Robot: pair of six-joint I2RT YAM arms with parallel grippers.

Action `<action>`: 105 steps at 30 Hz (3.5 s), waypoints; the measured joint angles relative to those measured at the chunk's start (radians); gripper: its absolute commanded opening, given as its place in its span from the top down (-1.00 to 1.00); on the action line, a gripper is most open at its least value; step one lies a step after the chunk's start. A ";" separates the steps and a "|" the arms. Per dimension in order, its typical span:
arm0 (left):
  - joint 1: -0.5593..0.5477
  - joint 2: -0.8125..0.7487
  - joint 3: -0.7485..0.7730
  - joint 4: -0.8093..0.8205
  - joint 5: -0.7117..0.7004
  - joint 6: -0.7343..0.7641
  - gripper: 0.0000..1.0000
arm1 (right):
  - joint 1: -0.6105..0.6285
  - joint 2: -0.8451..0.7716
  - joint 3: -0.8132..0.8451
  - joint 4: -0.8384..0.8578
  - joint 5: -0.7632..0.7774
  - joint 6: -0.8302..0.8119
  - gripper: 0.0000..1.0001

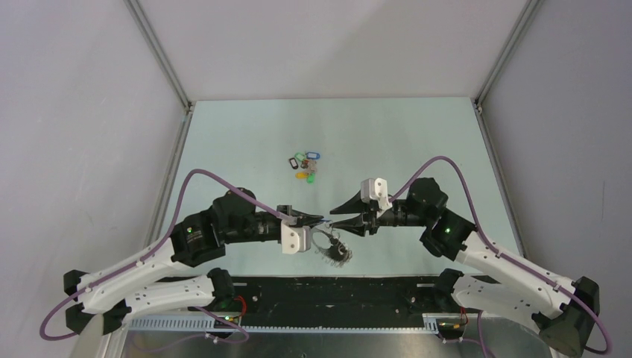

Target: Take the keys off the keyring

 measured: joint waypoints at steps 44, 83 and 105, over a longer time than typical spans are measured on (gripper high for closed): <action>0.006 -0.008 0.000 -0.001 0.003 0.000 1.00 | -0.001 0.057 0.039 0.027 -0.098 0.061 0.46; 0.039 0.034 0.000 0.057 -0.005 -0.009 1.00 | -0.069 -0.127 -0.002 0.087 0.143 0.449 1.00; 0.311 0.578 0.113 0.124 -0.344 -0.608 0.99 | -0.217 -0.417 -0.046 -0.352 0.935 0.377 1.00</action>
